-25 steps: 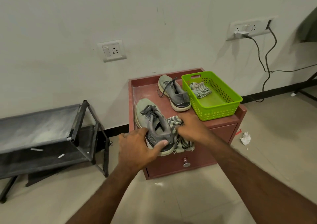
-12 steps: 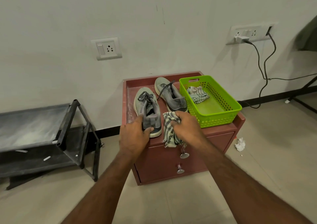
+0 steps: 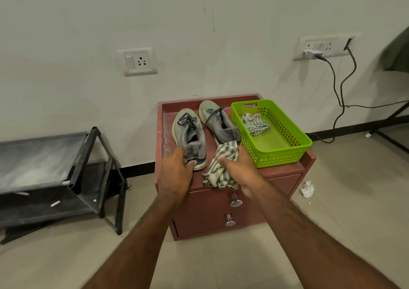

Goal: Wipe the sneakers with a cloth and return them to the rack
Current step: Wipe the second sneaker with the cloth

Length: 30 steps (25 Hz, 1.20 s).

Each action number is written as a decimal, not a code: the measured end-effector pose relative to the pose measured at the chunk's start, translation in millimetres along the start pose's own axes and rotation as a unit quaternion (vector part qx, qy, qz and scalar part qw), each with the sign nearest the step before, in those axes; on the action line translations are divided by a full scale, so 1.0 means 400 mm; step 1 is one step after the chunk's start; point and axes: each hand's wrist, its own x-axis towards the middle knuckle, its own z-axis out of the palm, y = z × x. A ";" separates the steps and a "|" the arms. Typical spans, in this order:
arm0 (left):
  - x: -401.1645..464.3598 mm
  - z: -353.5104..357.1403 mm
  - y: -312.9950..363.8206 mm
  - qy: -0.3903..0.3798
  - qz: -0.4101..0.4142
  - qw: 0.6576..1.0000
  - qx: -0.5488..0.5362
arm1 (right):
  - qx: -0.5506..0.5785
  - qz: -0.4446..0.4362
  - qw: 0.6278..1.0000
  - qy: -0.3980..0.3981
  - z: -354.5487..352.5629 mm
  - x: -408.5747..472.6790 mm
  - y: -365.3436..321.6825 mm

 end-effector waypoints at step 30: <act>0.015 0.021 0.108 -0.095 0.146 0.984 0.048 | -0.265 -0.074 0.959 0.062 -0.339 0.203 -0.129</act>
